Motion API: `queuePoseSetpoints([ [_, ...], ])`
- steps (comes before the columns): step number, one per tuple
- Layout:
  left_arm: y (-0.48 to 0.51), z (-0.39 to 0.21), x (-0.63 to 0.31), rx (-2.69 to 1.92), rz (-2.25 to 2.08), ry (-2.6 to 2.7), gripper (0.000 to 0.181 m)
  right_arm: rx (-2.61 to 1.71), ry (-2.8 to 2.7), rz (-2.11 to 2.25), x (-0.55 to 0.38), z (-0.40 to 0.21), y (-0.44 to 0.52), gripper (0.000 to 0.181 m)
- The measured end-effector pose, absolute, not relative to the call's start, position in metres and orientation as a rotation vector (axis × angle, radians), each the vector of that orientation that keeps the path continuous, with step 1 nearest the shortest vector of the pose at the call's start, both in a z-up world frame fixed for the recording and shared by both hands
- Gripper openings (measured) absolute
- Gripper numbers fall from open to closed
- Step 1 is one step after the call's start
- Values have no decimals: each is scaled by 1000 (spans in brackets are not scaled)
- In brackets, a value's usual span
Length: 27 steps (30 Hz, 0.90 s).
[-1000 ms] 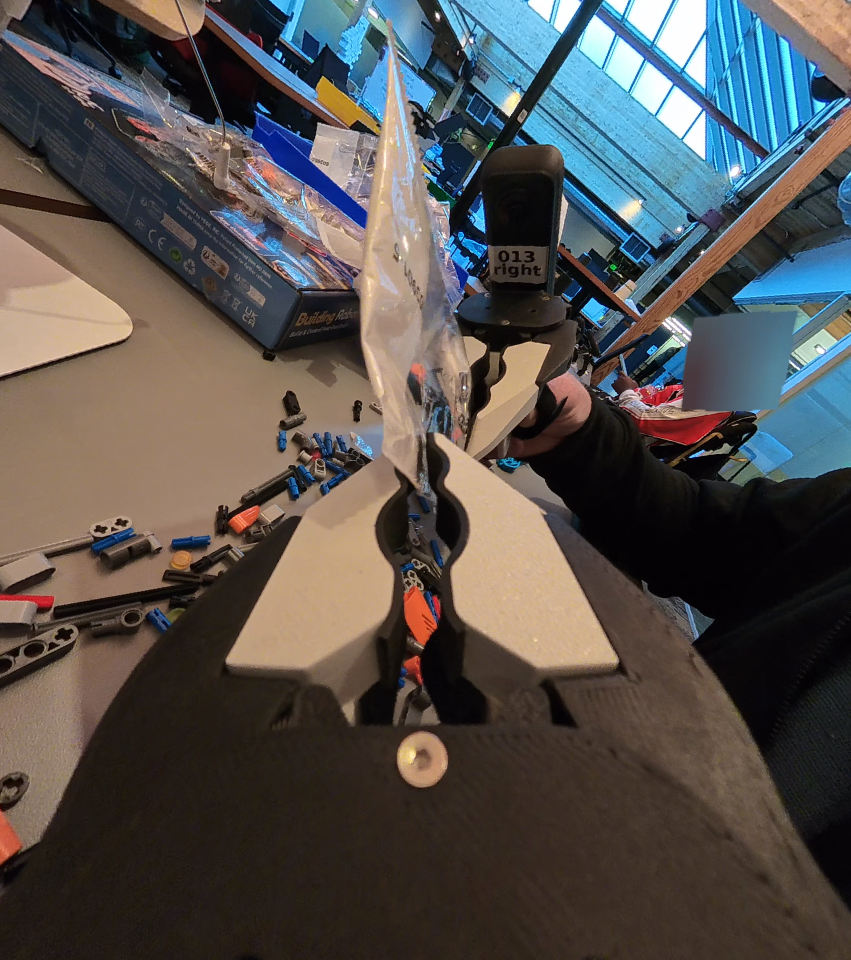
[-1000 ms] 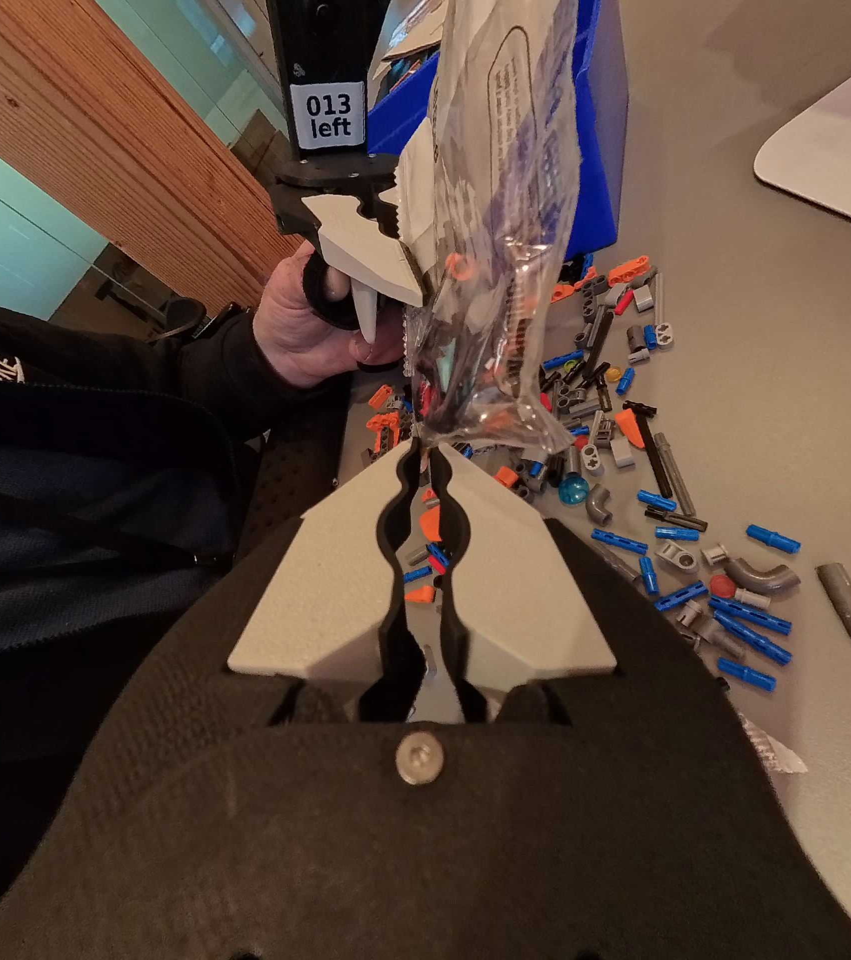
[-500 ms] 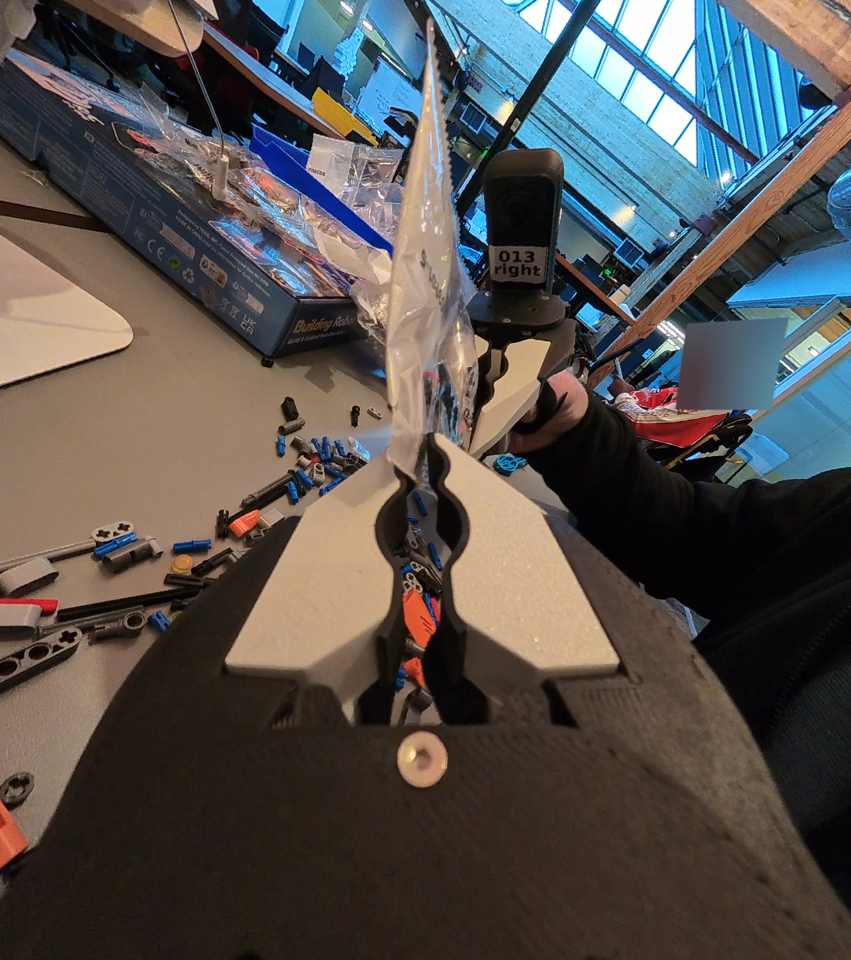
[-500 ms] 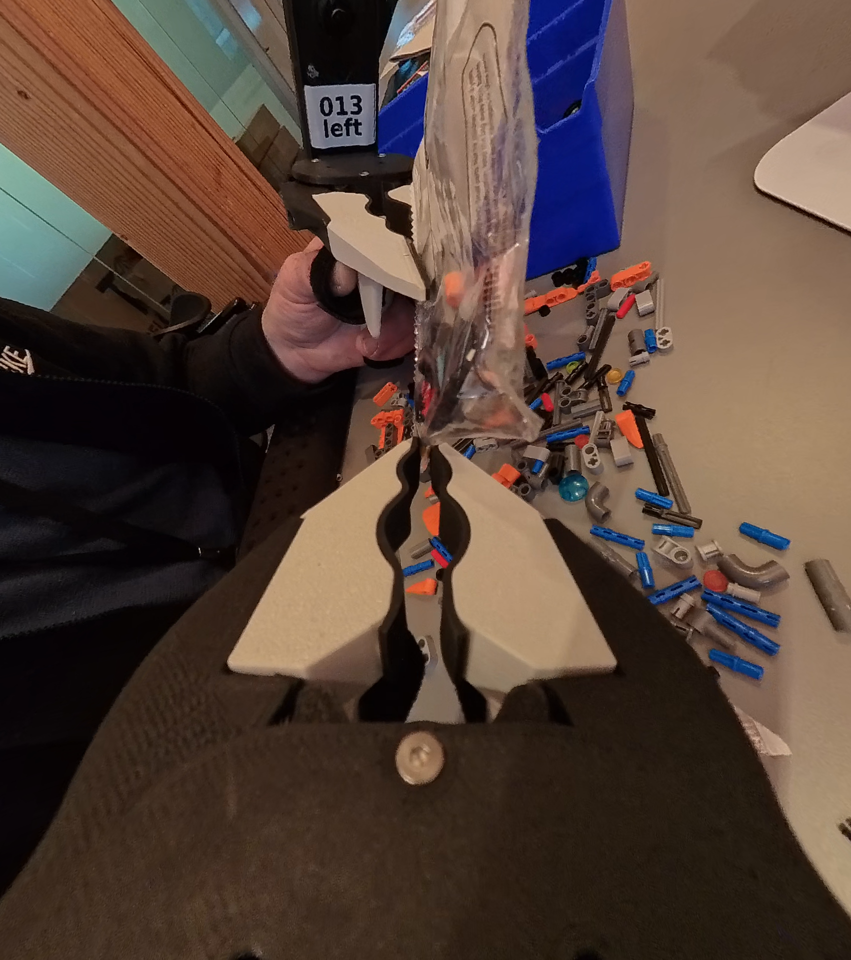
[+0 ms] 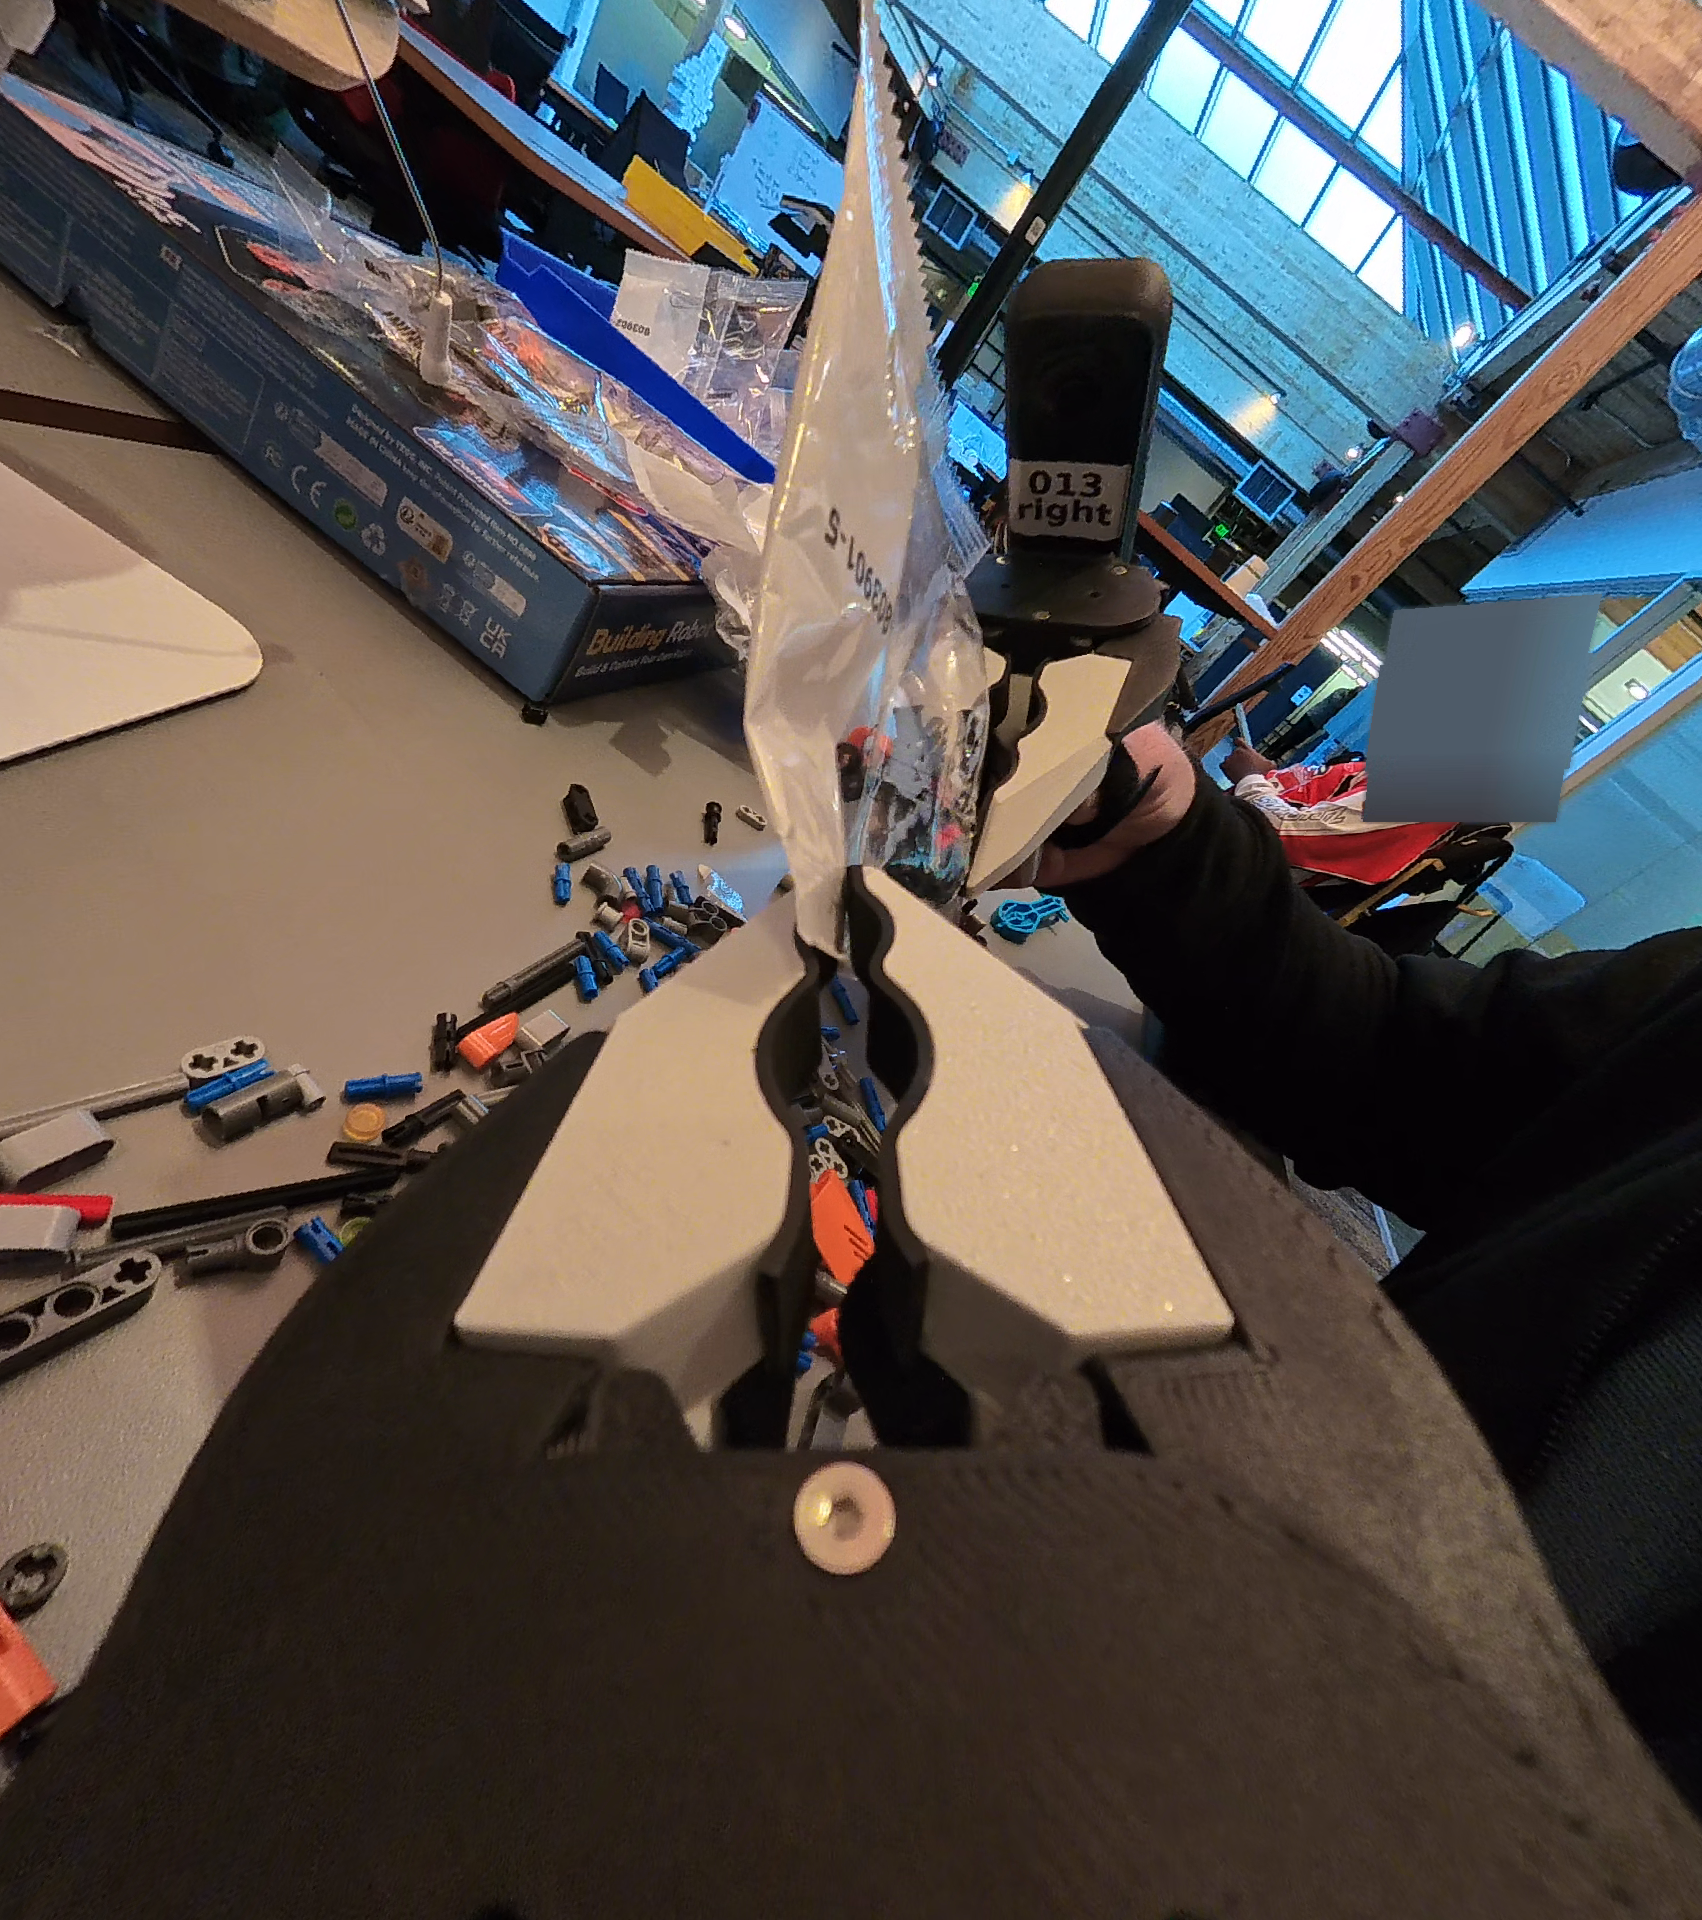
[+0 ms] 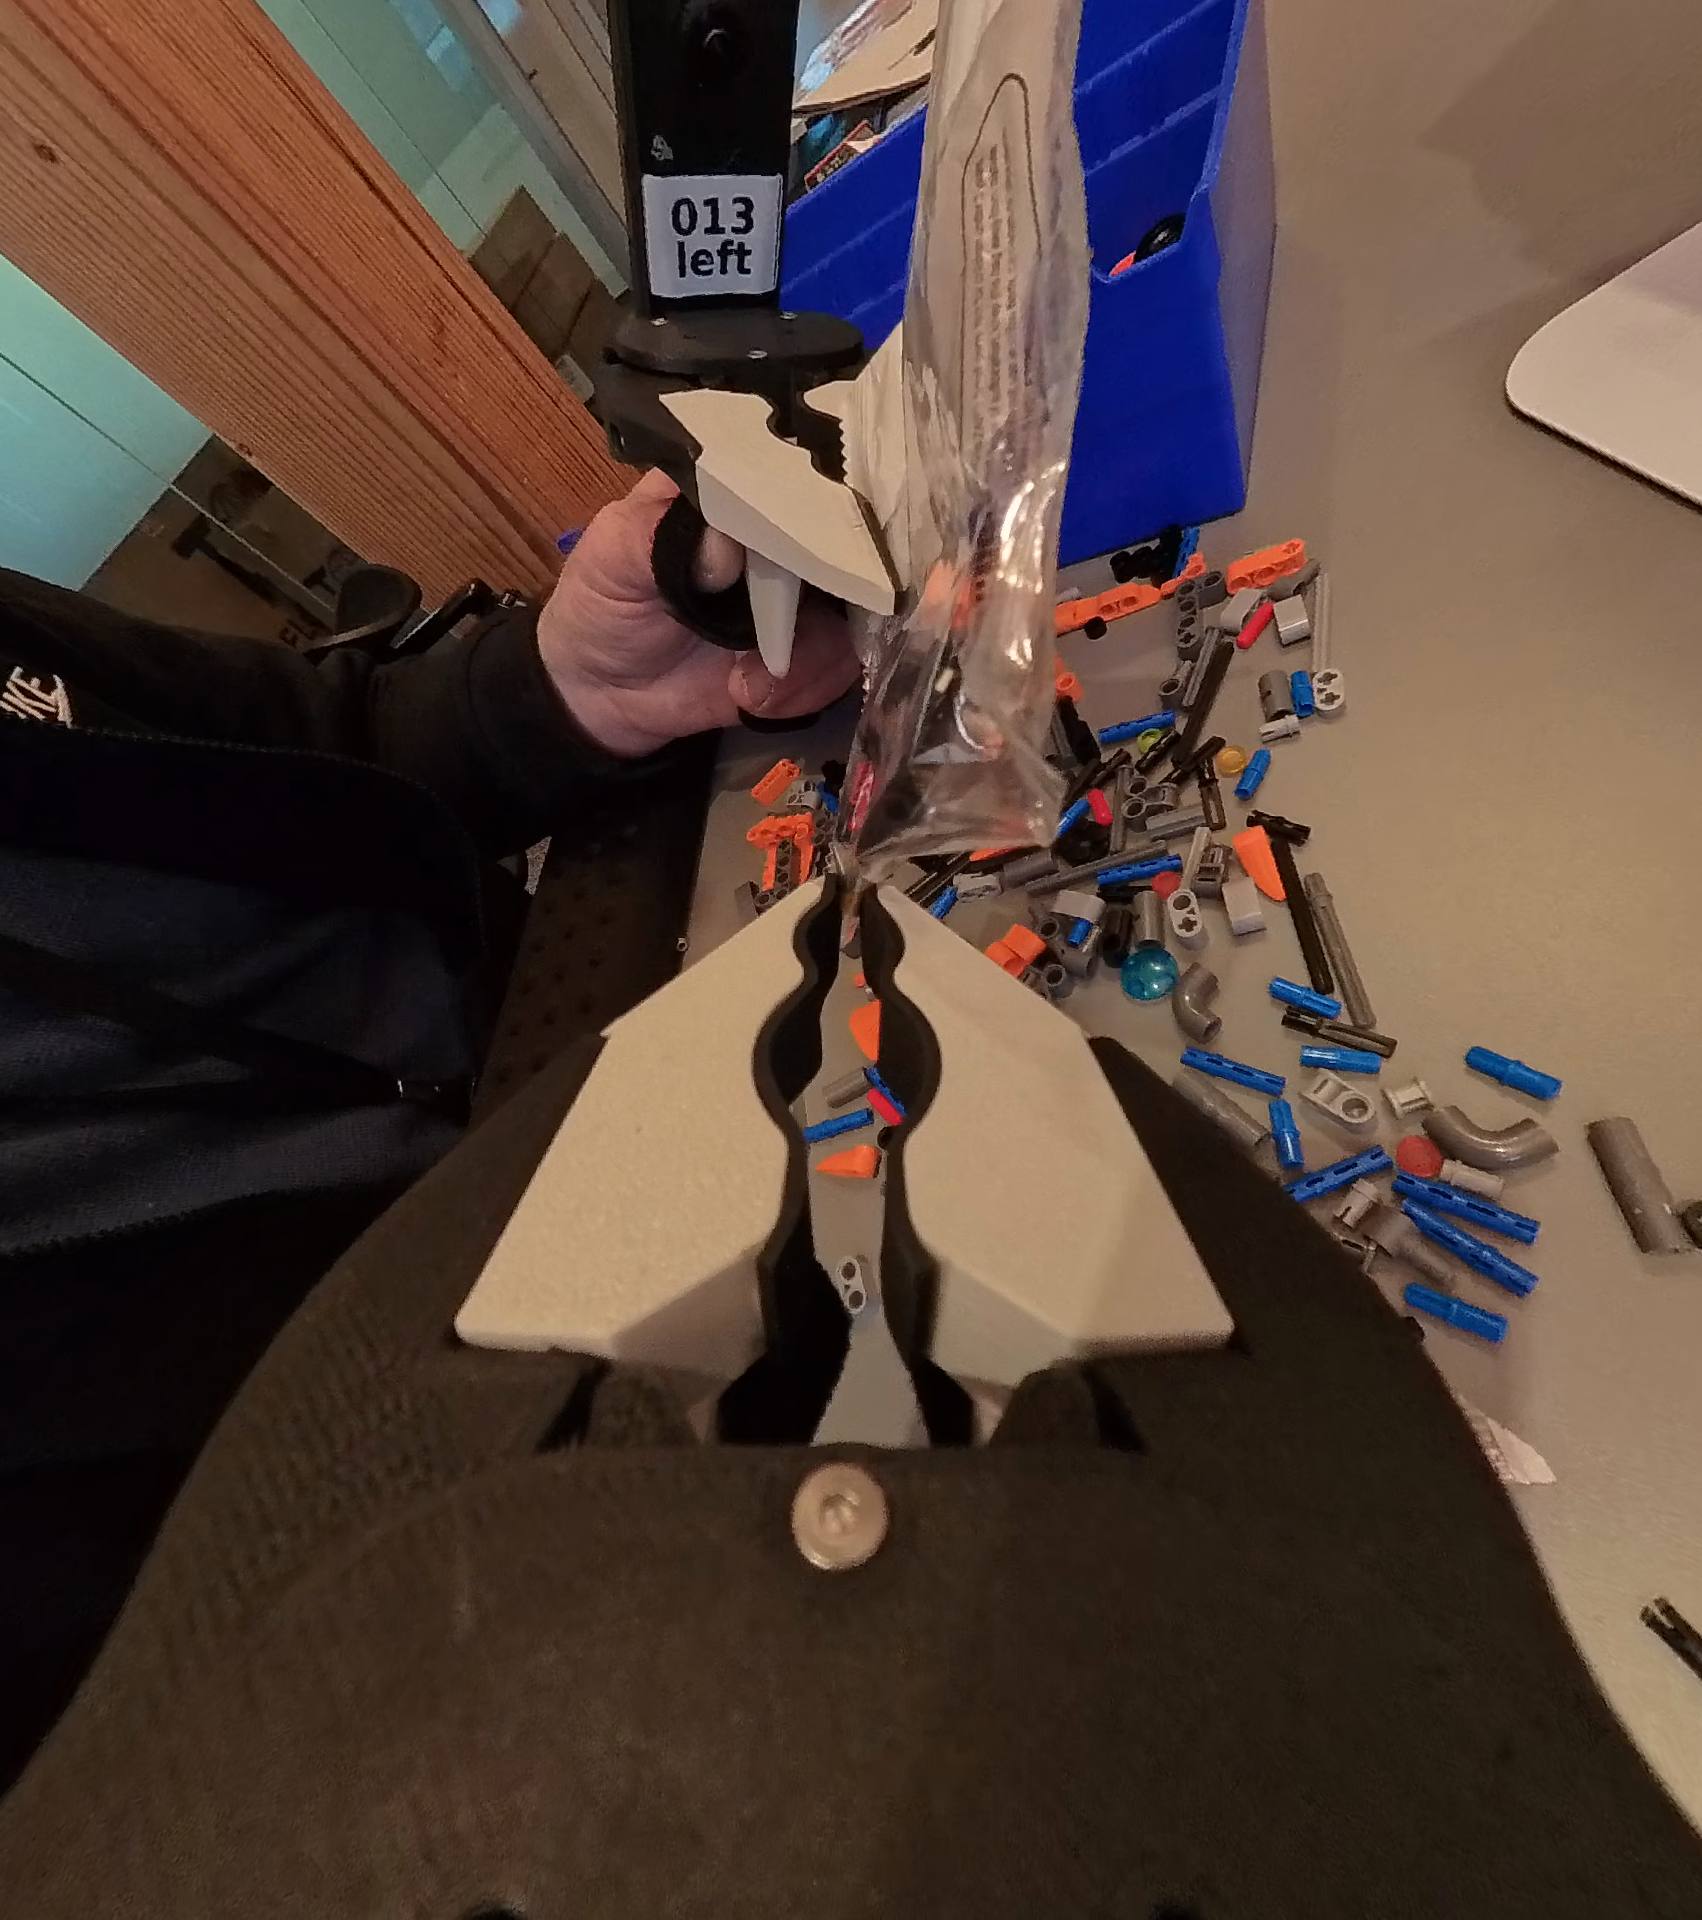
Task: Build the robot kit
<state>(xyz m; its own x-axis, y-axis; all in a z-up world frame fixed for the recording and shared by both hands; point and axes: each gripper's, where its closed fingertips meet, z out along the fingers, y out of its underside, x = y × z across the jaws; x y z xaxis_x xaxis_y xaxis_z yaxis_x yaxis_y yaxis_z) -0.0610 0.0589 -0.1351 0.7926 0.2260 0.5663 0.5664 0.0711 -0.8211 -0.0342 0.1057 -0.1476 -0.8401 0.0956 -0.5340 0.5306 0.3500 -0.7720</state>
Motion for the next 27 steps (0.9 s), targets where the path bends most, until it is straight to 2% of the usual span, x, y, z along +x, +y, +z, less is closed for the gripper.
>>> queuePoseSetpoints([
  [14, 62, -138, -59, -1562, -238, -650, 0, 560, 2323, -1462, -38, -154, 109, 0],
  [27, 59, -131, -65, -1627, -101, -627, 17, 604, 2365, -1487, -48, -158, 113, 0],
])
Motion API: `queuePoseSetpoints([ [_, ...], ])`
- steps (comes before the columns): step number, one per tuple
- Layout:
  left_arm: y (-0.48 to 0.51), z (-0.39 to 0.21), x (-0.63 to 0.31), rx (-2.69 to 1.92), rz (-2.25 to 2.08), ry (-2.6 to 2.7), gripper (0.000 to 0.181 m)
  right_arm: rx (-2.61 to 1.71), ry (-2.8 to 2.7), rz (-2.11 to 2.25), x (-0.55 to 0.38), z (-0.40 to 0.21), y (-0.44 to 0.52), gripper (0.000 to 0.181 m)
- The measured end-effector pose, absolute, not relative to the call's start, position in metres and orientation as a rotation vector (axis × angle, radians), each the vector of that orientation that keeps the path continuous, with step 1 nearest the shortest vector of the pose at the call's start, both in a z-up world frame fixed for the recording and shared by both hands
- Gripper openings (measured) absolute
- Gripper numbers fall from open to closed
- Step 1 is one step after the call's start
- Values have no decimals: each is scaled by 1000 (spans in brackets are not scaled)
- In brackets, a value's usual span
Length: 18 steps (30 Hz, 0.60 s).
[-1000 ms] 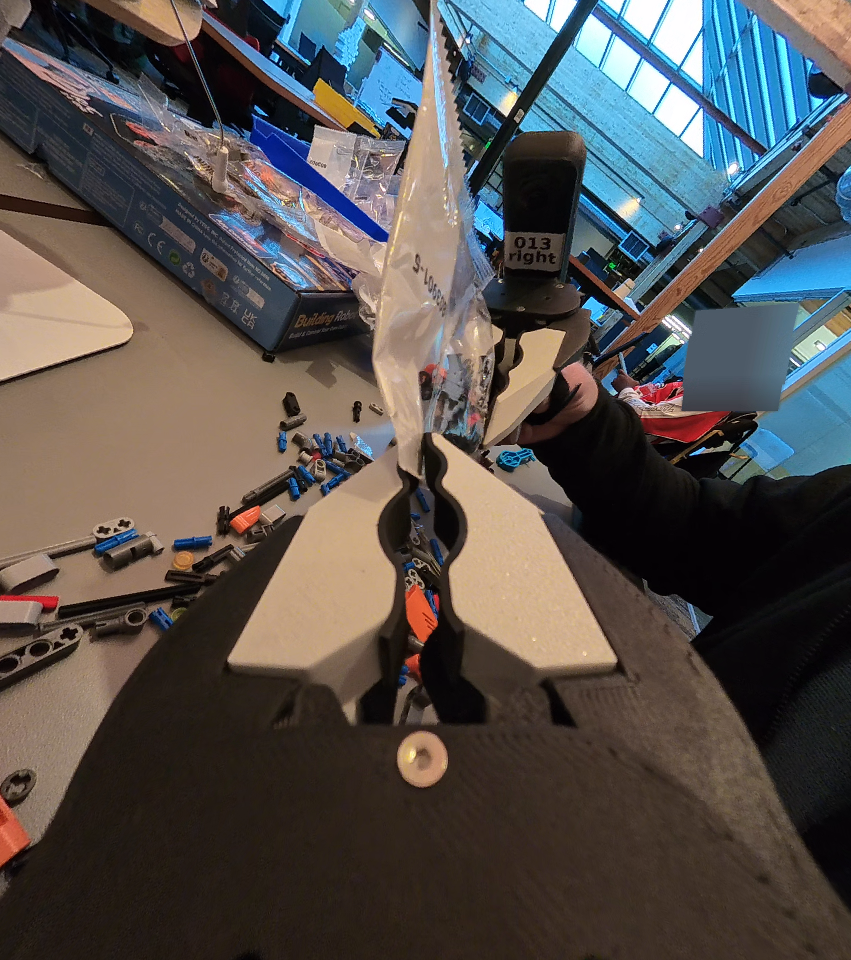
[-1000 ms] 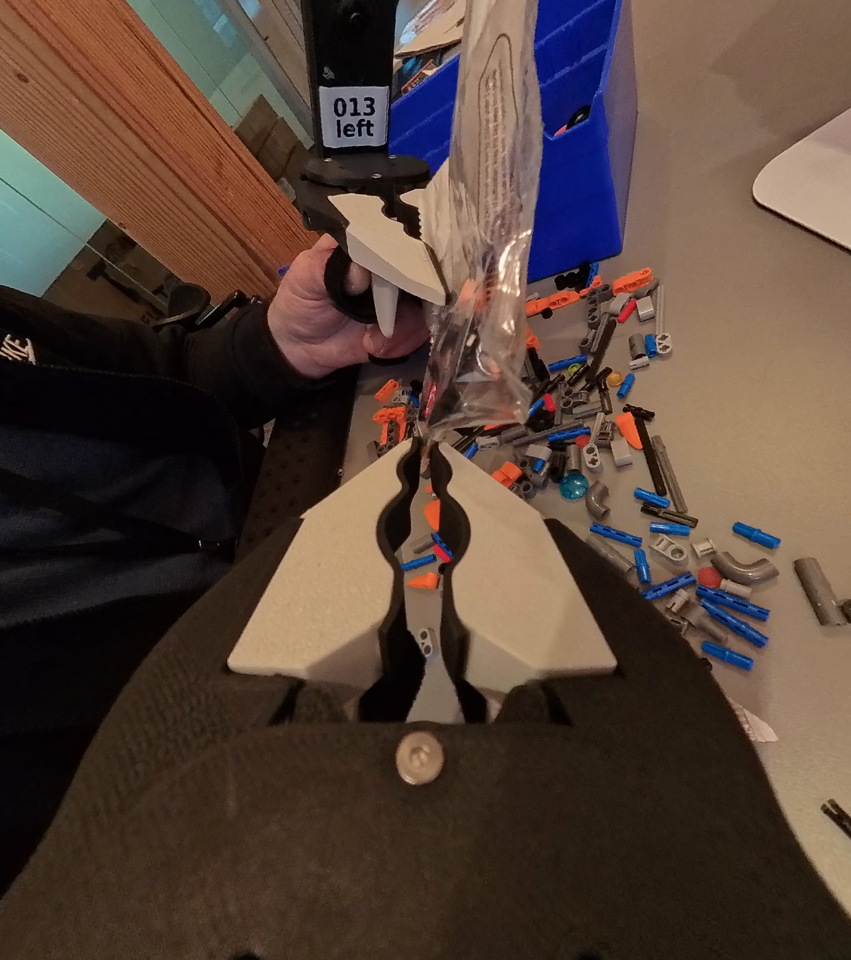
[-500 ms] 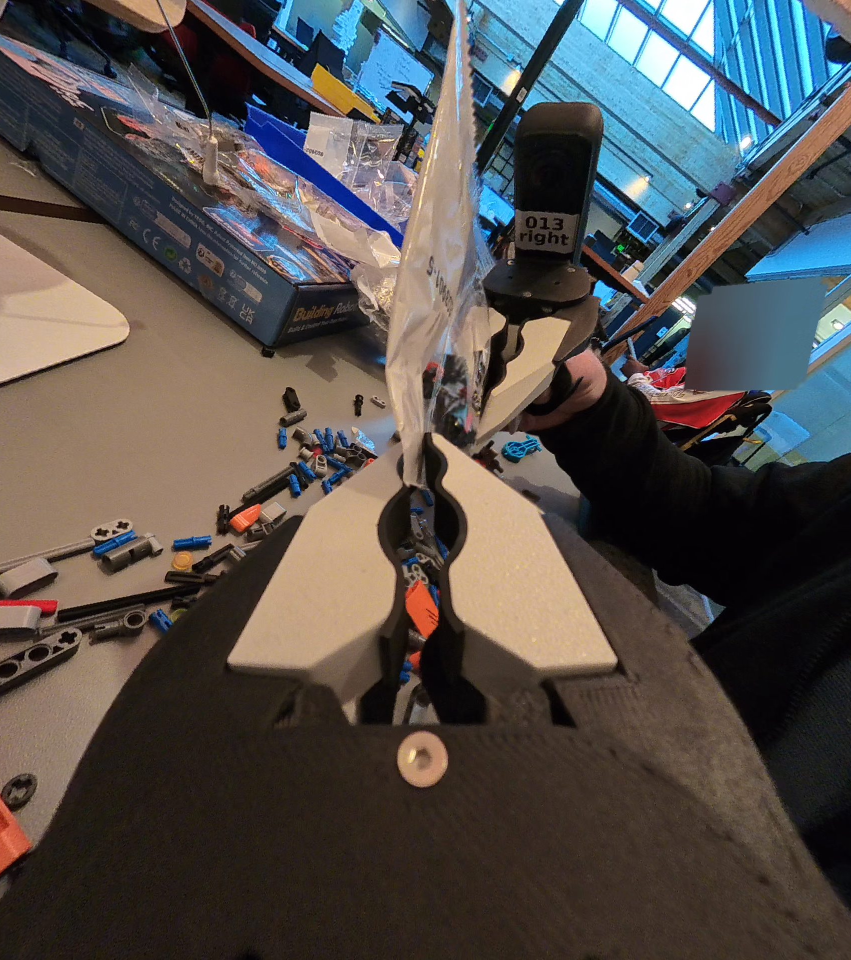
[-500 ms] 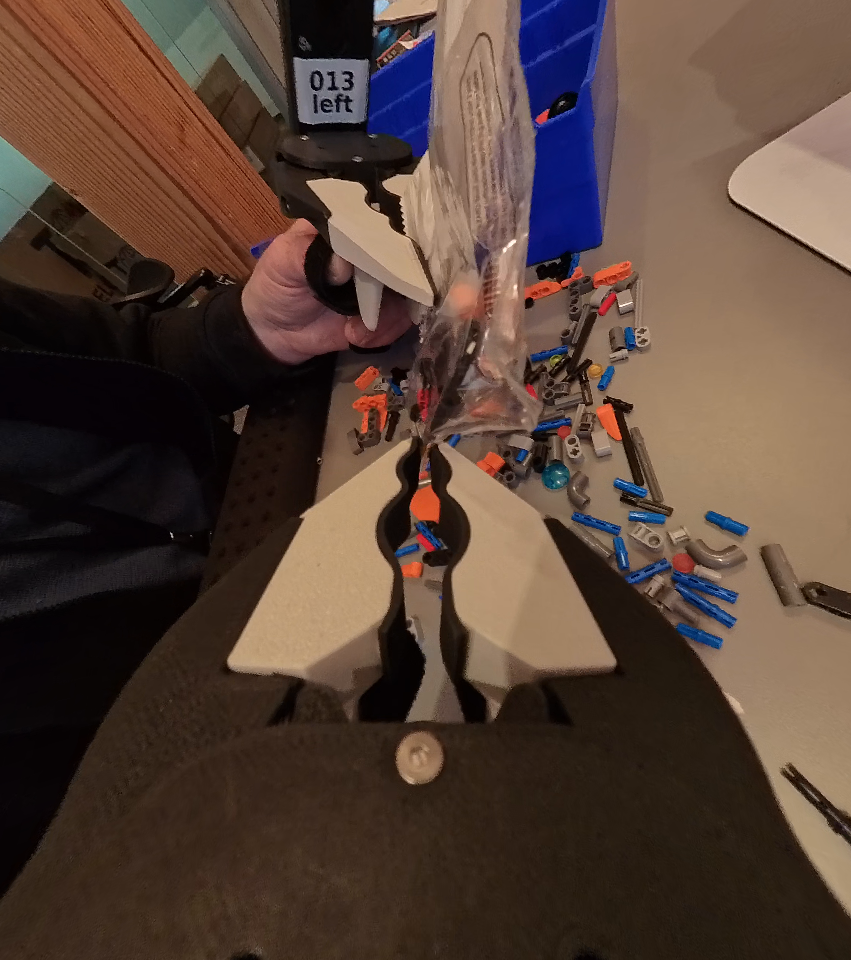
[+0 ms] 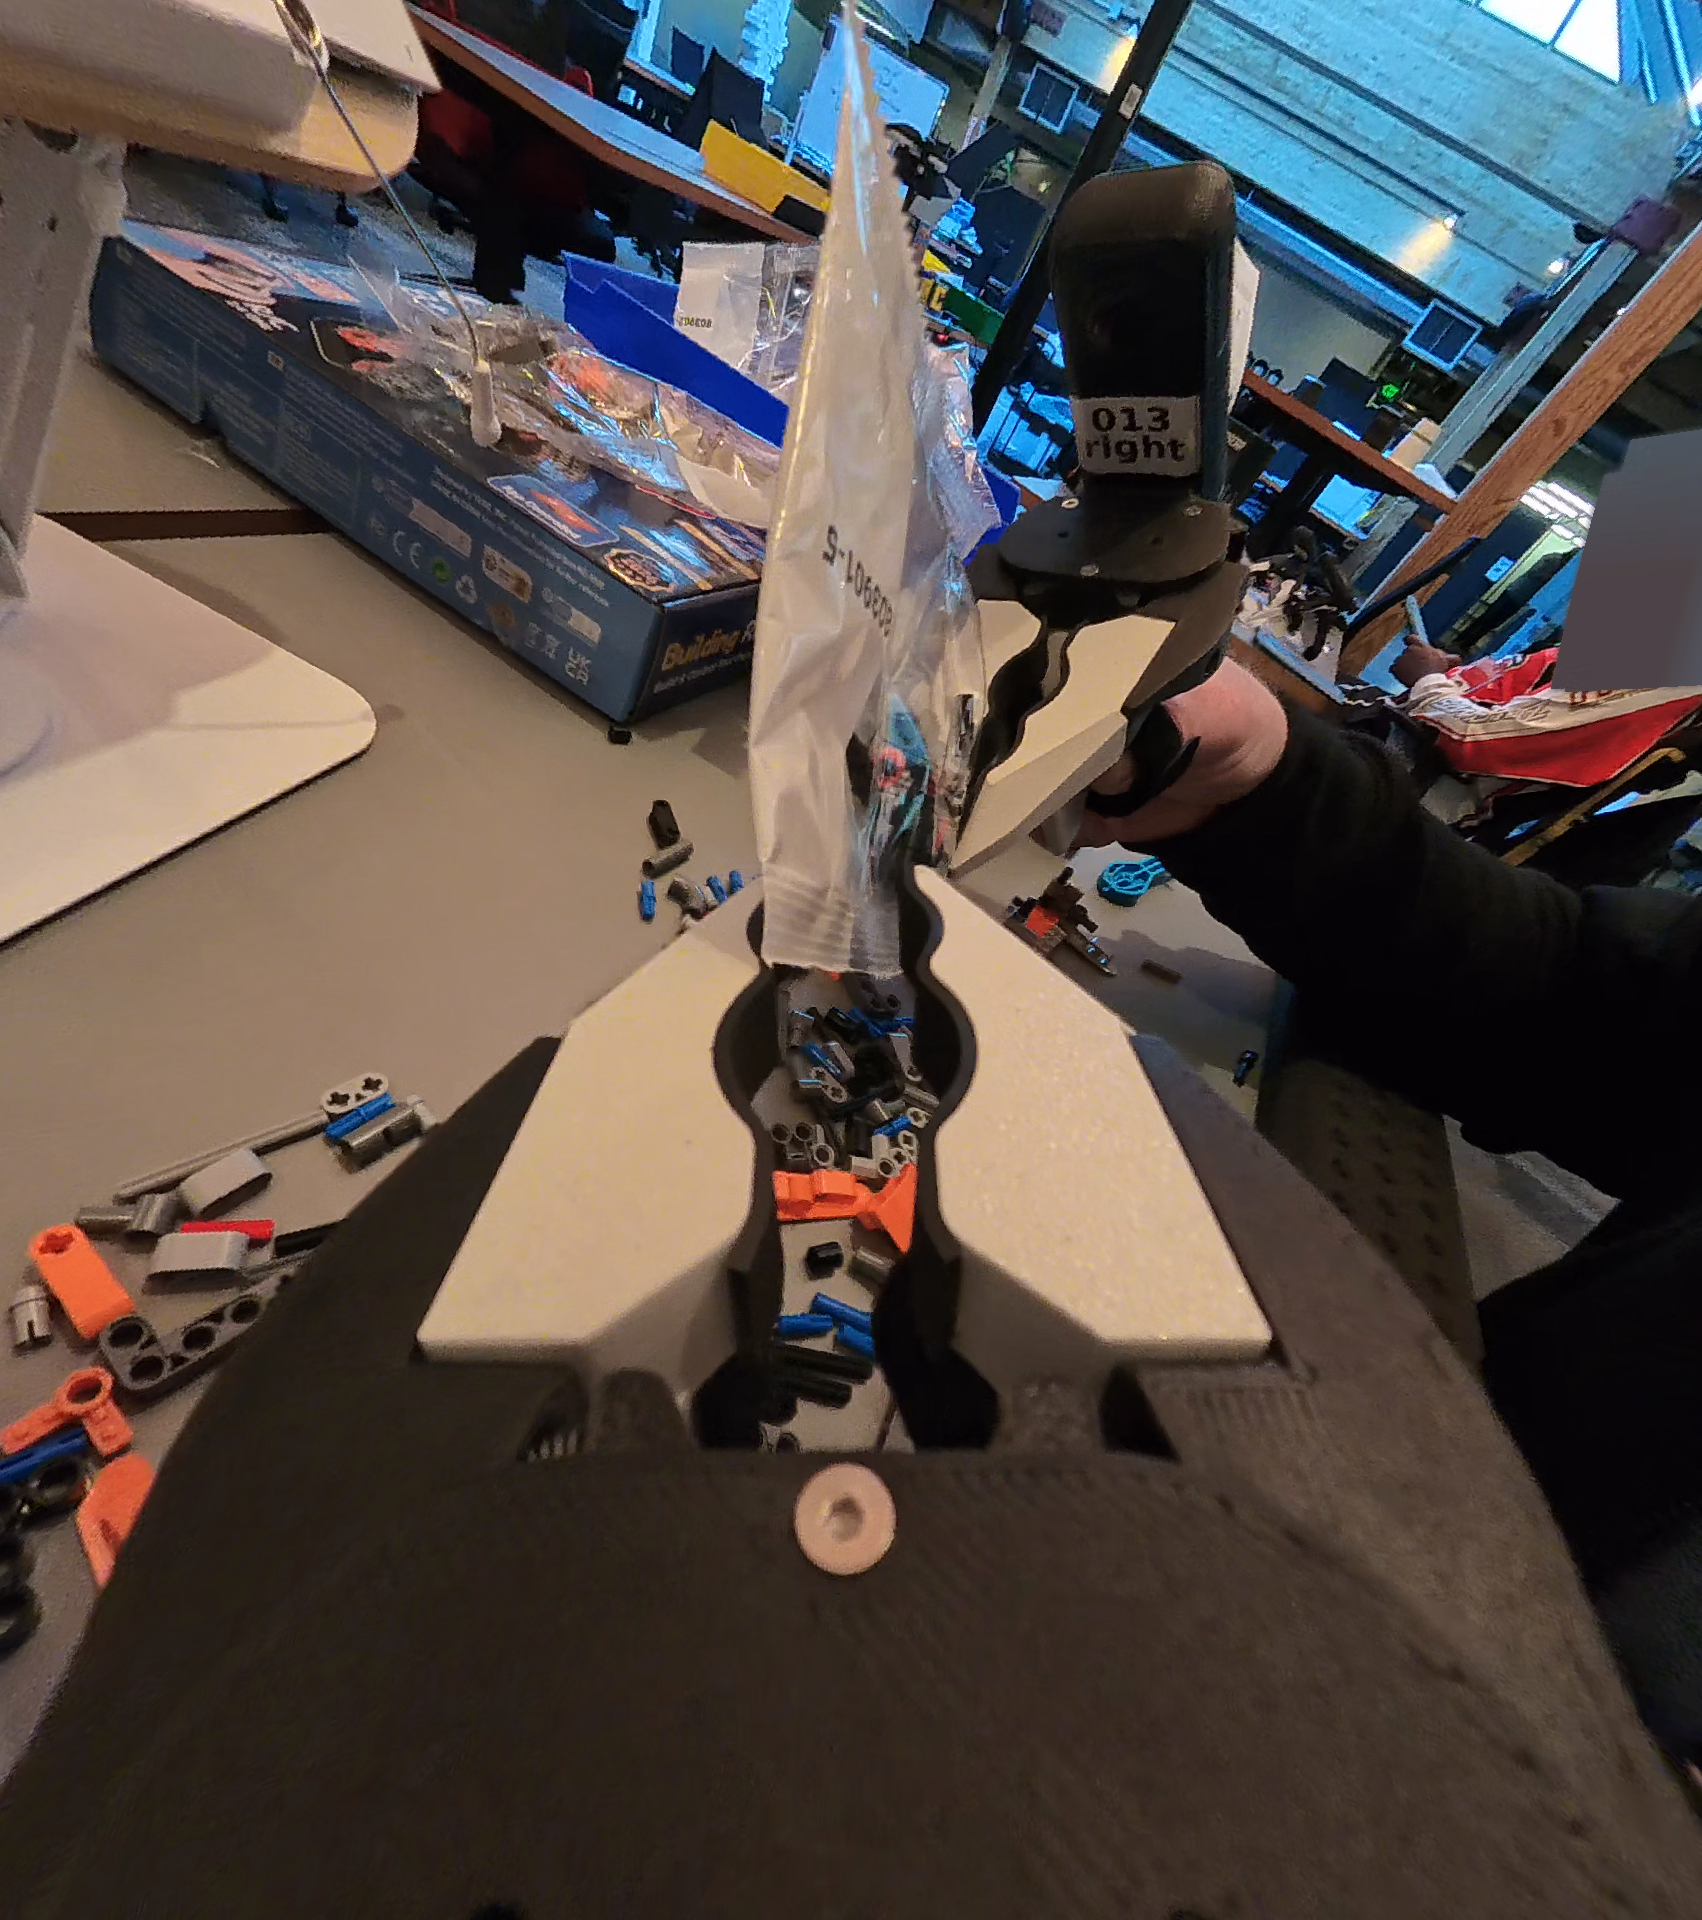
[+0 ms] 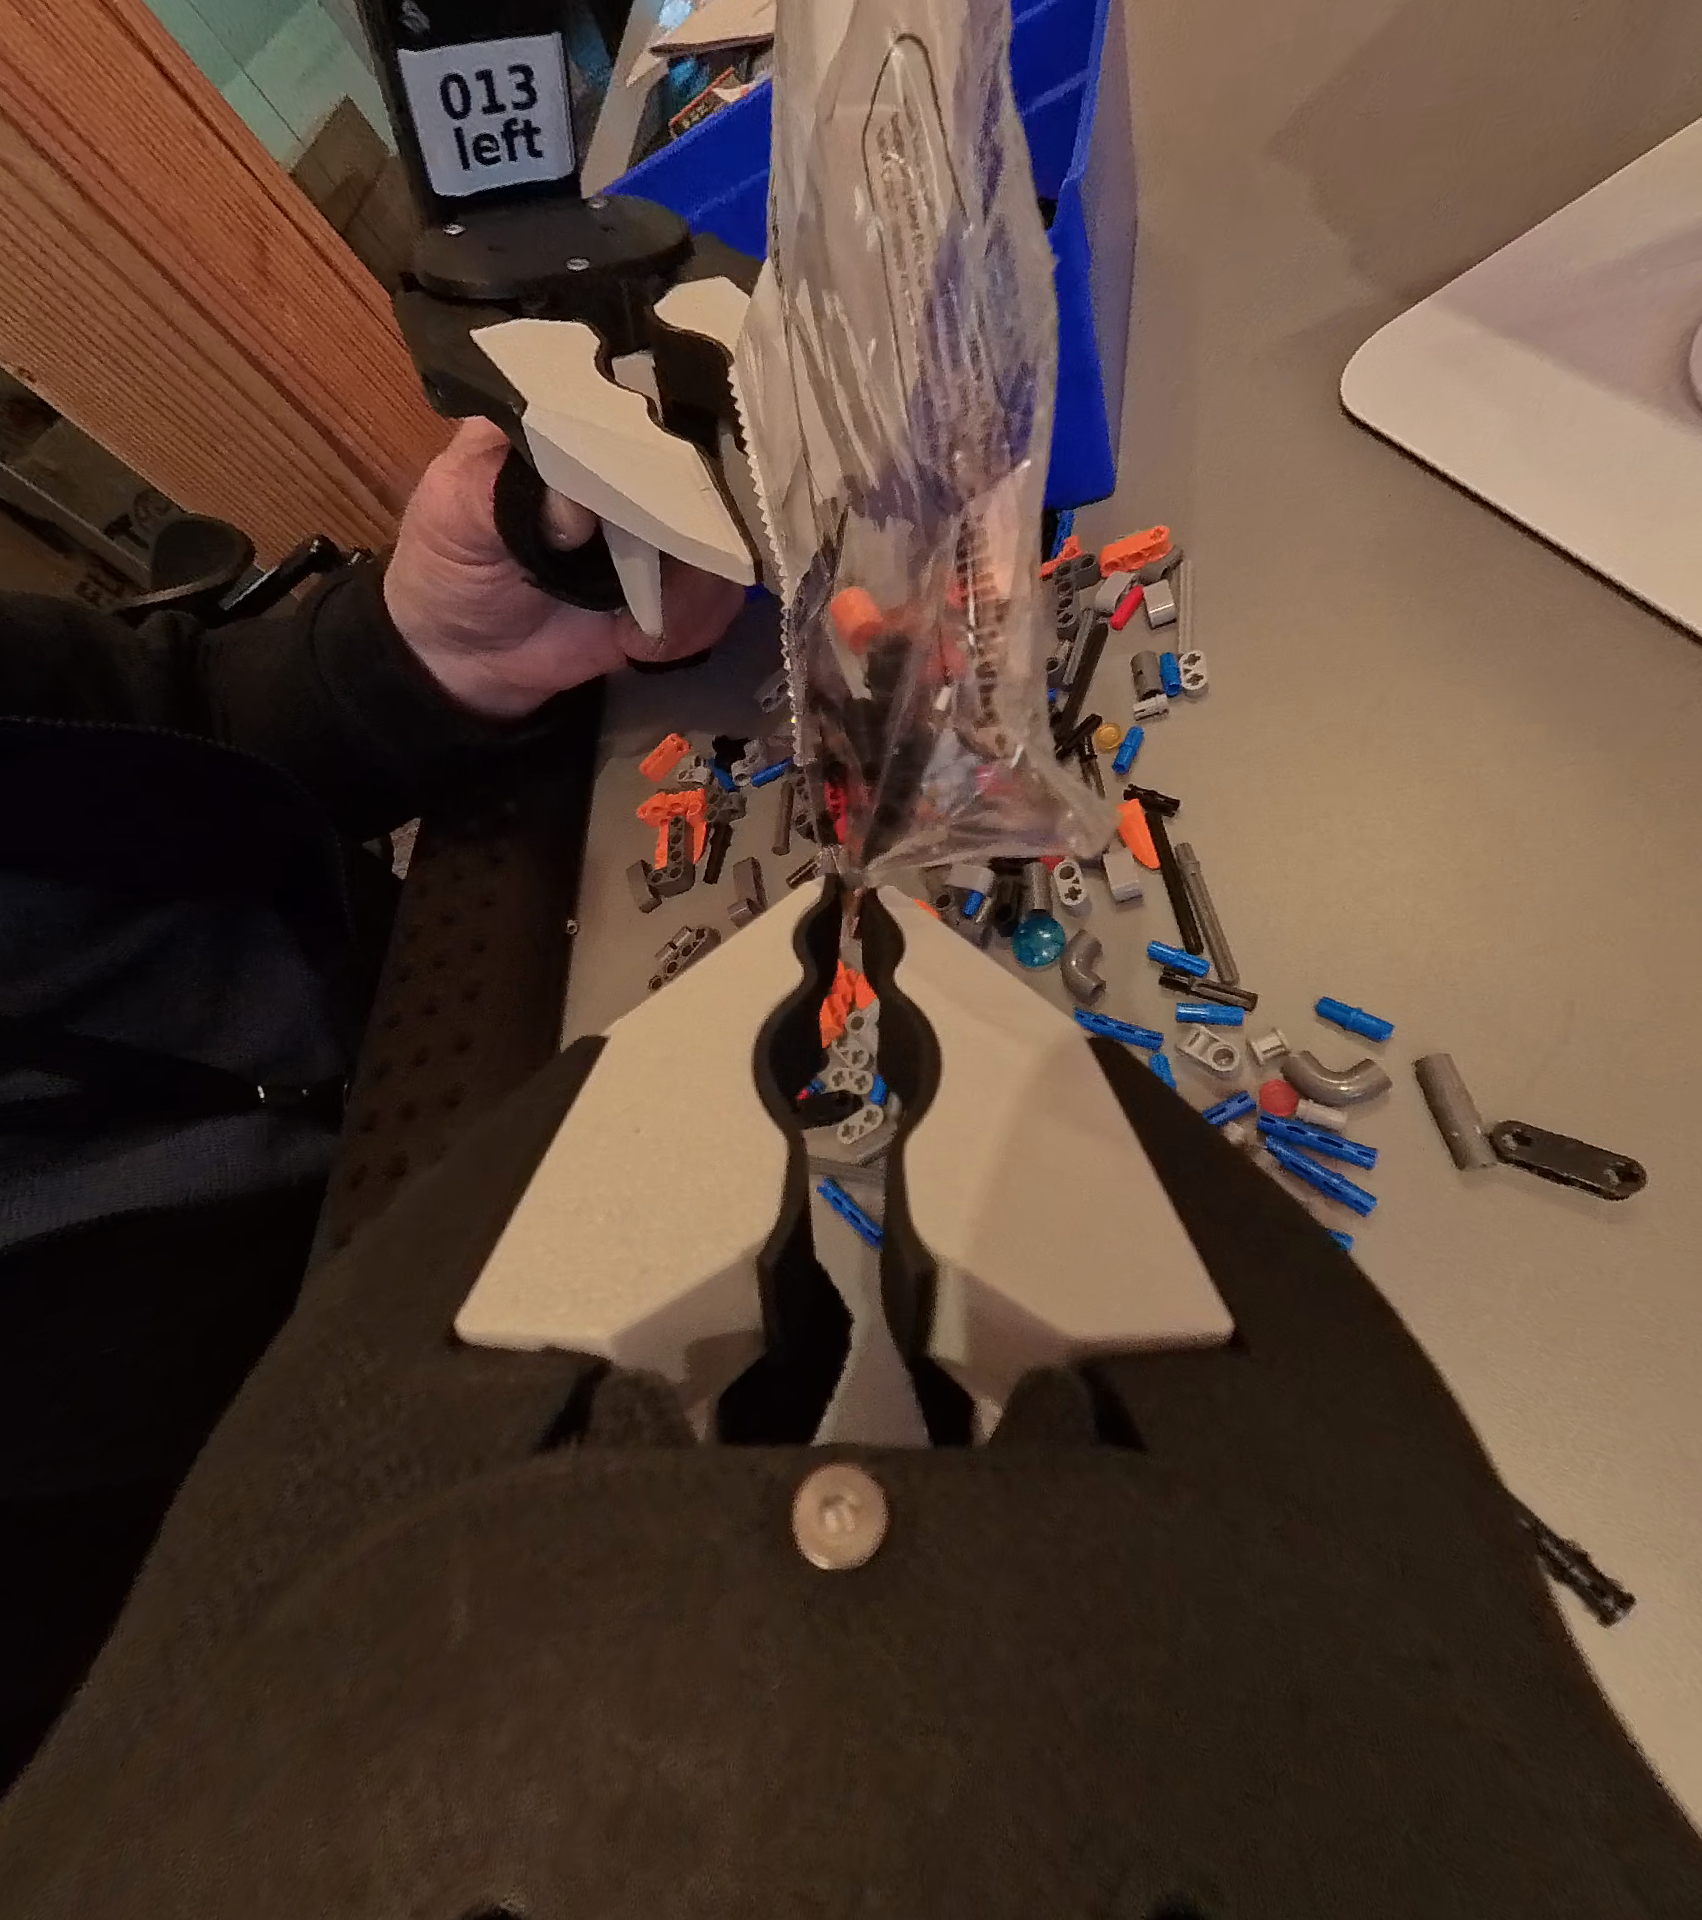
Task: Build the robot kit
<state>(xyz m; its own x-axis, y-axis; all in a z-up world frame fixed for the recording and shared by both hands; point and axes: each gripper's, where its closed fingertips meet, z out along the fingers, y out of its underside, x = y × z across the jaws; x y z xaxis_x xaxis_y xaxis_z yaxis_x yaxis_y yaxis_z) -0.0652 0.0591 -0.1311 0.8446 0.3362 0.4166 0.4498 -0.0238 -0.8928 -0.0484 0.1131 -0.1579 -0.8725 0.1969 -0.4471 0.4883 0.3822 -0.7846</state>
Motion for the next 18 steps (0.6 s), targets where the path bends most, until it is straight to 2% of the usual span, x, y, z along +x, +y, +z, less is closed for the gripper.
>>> queuePoseSetpoints([
  [7, 60, -122, -70, -1658, -13, -587, 16, 629, 2424, -1550, -58, -153, 116, 0],
  [14, 57, -125, -74, -1715, 17, -559, 0, 619, 2437, -1531, -55, -157, 110, 0],
  [18, 56, -130, -75, -1738, 39, -567, 0, 630, 2438, -1519, -55, -161, 108, 0],
])
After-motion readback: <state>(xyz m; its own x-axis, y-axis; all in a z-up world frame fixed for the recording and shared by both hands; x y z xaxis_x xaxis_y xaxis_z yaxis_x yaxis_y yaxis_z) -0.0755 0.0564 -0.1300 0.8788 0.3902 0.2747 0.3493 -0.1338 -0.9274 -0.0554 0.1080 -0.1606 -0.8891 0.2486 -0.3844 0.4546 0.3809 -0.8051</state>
